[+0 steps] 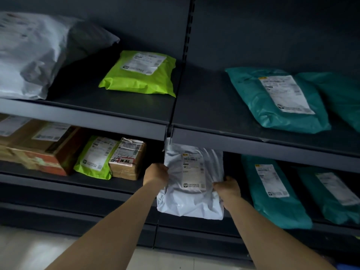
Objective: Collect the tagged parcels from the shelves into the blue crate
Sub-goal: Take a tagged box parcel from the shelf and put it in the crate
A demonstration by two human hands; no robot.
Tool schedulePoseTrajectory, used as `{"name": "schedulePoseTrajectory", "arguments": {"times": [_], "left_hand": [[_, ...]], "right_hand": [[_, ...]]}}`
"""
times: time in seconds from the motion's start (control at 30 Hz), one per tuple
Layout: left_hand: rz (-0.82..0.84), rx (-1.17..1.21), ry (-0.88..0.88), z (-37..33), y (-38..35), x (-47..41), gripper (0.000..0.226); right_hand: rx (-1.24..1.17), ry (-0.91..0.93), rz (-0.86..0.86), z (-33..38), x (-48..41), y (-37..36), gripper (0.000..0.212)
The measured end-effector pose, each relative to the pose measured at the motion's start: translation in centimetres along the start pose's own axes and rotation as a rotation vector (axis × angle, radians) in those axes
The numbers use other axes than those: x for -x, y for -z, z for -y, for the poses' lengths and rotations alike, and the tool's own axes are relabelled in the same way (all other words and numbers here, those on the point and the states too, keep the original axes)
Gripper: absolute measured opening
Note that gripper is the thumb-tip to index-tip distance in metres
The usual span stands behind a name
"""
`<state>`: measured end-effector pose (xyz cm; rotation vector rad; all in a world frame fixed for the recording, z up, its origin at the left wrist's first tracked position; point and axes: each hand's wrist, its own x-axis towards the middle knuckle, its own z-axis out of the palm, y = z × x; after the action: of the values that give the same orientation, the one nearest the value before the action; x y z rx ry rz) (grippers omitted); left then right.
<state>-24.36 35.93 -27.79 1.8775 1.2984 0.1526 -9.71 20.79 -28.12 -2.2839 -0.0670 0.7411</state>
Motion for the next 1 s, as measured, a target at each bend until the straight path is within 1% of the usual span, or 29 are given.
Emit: {"name": "schedulePoseTrajectory", "arguments": {"times": [0.07,0.1,0.13,0.2,0.27,0.3,0.4,0.47,0.53,0.6,0.67,0.77,0.83,0.93,1.0], "left_hand": [[-0.035,-0.115,-0.087,-0.1,0.9,-0.3,0.027],[-0.070,-0.169,-0.118,-0.2,1.7,-0.3,0.027],[-0.117,-0.214,-0.153,-0.2,2.7,-0.4,0.028],[-0.217,-0.282,-0.205,0.1,4.7,-0.7,0.031],[-0.290,-0.334,-0.216,1.3,6.8,-1.3,0.030],[-0.306,-0.345,-0.197,2.1,7.8,-1.8,0.030],[-0.276,-0.426,-0.101,5.2,10.2,-3.5,0.036],[-0.212,-0.444,-0.037,7.0,11.3,-4.5,0.041],[-0.134,-0.380,0.016,8.2,11.9,-5.2,0.043],[-0.091,-0.304,0.023,9.0,12.0,-5.5,0.038],[-0.077,-0.205,0.013,9.5,12.0,-5.7,0.031],[-0.058,-0.053,0.040,9.9,12.3,-5.8,0.026],[-0.040,-0.010,0.063,10.0,12.5,-5.8,0.025],[-0.022,0.073,0.082,10.3,12.7,-5.5,0.030],[-0.023,0.149,0.082,10.5,12.7,-4.7,0.029]], "right_hand": [[0.243,0.081,-0.026,1.1,0.0,-0.6,0.062],[0.393,0.163,-0.078,1.9,0.1,-1.1,0.064],[0.506,0.272,-0.135,2.8,0.4,-1.8,0.063],[0.559,0.495,-0.164,4.9,1.4,-3.7,0.055],[0.491,0.625,-0.079,6.7,2.5,-6.2,0.045],[0.447,0.644,-0.006,7.5,3.2,-7.5,0.043],[0.401,0.606,0.237,8.9,5.0,-11.1,0.053],[0.435,0.575,0.309,9.5,5.7,-13.1,0.057],[0.519,0.559,0.315,9.8,6.2,-14.7,0.052],[0.514,0.540,0.311,10.2,6.9,-16.2,0.044],[0.410,0.490,0.323,10.5,7.5,-17.7,0.037],[0.265,0.413,0.282,10.5,8.0,-19.3,0.031],[0.198,0.375,0.252,10.4,8.3,-19.4,0.026],[0.138,0.366,0.237,10.1,9.4,-18.8,0.022],[0.076,0.363,0.235,9.6,9.9,-18.3,0.025]]}}
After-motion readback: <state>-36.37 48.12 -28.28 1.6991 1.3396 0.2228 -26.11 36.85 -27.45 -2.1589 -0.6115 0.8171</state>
